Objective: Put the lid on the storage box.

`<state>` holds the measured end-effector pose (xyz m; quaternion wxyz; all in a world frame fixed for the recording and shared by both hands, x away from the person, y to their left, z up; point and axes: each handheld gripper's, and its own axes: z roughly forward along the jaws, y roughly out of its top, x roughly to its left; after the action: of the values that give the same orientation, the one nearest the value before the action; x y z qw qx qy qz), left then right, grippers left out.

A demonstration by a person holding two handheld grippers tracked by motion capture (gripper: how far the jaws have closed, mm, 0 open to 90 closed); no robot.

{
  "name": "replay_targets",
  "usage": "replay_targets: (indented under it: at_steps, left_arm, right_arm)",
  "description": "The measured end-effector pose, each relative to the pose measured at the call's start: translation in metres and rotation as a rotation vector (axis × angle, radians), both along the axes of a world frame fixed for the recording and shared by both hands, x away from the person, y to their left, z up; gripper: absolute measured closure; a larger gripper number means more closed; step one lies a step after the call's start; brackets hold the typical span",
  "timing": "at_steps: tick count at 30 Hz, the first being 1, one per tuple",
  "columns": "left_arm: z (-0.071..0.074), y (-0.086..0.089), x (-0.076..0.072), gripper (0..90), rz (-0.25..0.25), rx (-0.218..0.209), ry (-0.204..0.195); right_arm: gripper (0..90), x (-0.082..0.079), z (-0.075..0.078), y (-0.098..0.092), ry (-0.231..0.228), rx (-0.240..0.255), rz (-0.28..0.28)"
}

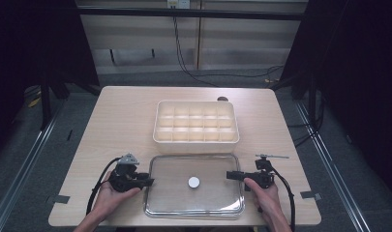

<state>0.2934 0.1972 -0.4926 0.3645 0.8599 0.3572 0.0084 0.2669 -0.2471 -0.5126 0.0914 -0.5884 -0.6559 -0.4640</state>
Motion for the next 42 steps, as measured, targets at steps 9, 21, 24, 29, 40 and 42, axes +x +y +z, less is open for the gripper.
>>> replay_targets:
  at_steps: [9,21,24,29,40,42]
  left_arm:
    - [0.000,0.000,0.000,61.3,0.011,-0.002,-0.006]
    - [-0.001,0.003,0.001,42.5,0.038,-0.007,-0.014]
    - [-0.001,0.006,0.002,52.0,0.039,0.001,-0.030]
    - [0.000,0.006,0.002,54.0,0.026,0.022,-0.040]
    - [-0.002,0.006,0.003,51.7,0.017,-0.011,-0.021]
    - [-0.002,0.005,0.003,48.4,0.014,-0.018,-0.013]
  right_arm:
    - [63.0,0.002,0.001,-0.001,-0.038,-0.010,-0.021]
    - [70.2,-0.003,0.005,-0.005,-0.102,-0.013,-0.033]
    - [70.4,-0.002,0.003,-0.007,-0.092,0.029,-0.028]
    - [67.4,-0.002,0.004,-0.002,-0.096,0.075,0.002]
    - [69.3,0.008,0.007,0.002,-0.122,0.122,0.038]
    - [70.0,0.007,0.009,0.002,-0.147,0.121,0.041]
